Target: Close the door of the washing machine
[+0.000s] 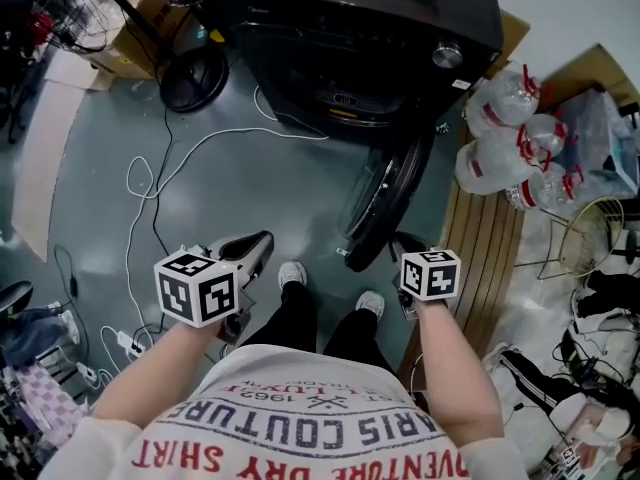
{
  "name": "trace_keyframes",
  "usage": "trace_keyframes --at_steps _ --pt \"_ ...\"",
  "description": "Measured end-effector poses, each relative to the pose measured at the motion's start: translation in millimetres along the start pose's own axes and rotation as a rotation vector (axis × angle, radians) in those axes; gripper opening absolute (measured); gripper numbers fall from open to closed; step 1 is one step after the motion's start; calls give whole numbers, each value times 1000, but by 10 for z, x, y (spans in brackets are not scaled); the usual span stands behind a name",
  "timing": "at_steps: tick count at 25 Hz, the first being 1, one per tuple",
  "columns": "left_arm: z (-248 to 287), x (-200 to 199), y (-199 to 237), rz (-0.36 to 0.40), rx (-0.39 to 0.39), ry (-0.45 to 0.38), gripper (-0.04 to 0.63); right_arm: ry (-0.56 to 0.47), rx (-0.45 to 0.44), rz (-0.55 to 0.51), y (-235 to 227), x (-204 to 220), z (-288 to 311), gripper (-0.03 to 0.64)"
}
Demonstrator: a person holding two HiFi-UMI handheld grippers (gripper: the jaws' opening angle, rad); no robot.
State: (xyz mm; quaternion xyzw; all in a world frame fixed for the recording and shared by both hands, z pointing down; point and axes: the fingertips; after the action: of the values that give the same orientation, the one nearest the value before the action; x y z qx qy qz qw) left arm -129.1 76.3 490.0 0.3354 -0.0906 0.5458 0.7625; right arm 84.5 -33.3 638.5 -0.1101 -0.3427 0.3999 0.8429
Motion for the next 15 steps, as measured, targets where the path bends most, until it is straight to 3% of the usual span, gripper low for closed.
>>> trace_keyframes --at_steps 15 --pt "-405 -286 1104 -47 -58 -38 32 4 -29 -60 692 -609 917 23"
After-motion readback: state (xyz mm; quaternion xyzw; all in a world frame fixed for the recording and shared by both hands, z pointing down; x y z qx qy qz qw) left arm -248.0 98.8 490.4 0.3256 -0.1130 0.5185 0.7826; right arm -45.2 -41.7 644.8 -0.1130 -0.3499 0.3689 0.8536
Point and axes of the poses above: the fingertips, and each gripper's own axes: z forward along the fingers, y to its left, x out of its underside, and after that the axes turned 8 degrees about -x, right-handed
